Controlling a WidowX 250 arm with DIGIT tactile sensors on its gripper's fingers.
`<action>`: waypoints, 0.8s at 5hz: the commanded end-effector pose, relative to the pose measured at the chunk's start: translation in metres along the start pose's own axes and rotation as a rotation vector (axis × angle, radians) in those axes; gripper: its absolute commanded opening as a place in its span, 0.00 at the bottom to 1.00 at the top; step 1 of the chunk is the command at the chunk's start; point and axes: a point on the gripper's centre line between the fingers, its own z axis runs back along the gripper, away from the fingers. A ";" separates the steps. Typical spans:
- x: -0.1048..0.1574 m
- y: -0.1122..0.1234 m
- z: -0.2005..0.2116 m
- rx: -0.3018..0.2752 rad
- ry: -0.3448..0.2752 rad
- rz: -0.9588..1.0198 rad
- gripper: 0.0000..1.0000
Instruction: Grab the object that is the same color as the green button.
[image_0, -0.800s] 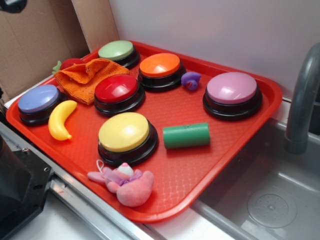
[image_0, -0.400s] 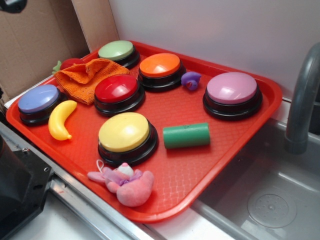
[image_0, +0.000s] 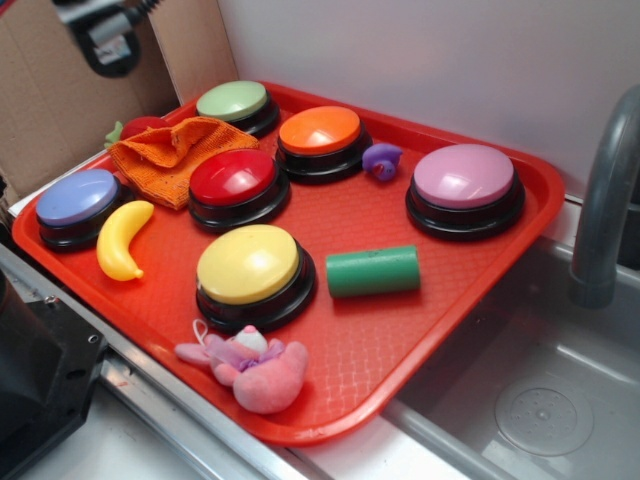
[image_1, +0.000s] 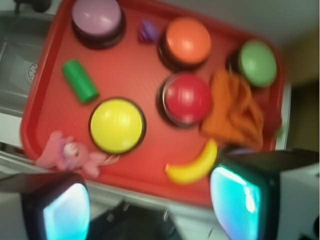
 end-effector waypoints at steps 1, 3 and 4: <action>0.056 -0.029 -0.040 0.038 -0.065 -0.289 1.00; 0.085 -0.068 -0.094 -0.035 -0.048 -0.426 1.00; 0.089 -0.084 -0.118 -0.059 -0.022 -0.476 1.00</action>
